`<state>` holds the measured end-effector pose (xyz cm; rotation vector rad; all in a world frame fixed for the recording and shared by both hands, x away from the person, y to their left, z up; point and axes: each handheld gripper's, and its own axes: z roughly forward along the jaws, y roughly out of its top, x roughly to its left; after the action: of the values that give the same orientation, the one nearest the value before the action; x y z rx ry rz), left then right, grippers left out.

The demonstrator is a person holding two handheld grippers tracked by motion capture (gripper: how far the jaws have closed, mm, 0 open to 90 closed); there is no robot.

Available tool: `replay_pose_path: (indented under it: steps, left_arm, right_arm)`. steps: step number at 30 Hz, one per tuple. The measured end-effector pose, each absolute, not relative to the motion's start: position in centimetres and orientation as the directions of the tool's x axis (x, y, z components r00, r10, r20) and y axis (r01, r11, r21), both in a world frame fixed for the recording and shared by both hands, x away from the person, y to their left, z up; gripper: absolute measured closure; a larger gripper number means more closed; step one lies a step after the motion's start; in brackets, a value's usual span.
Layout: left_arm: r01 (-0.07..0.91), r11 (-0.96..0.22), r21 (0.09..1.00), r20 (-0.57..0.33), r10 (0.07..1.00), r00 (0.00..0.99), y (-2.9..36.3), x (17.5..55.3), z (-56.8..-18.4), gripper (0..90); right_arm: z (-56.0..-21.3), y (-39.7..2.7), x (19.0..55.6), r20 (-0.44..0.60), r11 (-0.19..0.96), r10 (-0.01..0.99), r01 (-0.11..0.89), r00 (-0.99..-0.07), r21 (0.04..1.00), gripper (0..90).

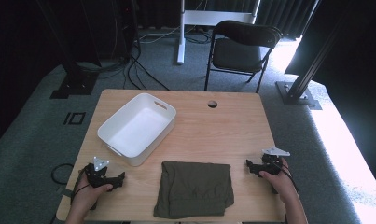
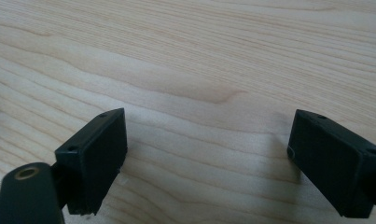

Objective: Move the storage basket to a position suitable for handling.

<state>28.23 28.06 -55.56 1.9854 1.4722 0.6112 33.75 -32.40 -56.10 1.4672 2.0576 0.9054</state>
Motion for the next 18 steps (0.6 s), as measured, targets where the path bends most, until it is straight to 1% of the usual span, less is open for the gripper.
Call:
replay_pose_path:
  steps: [6, 14, 18]
  left_arm:
    - [0.684, -0.233, 0.691, 0.018, 0.952, 0.306, 28.3, 28.2, -55.5, 0.9]
    - [0.684, -0.216, 0.697, 0.011, 0.957, 0.29, 28.4, 28.2, -55.5, 1.0]
    - [0.679, -0.216, 0.701, 0.022, 0.959, 0.283, 28.5, 28.3, -55.2, 1.0]
  right_arm:
    - [-56.1, -32.0, 34.3, 0.013, 0.231, 0.936, 0.64, -0.352, 0.733, 11.8]
    - [-55.9, -30.6, 36.2, 0.033, 0.235, 0.922, 0.627, -0.385, 0.743, 11.8]
    - [-55.7, -29.6, 37.3, 0.04, 0.237, 0.916, 0.618, -0.399, 0.749, 11.8]
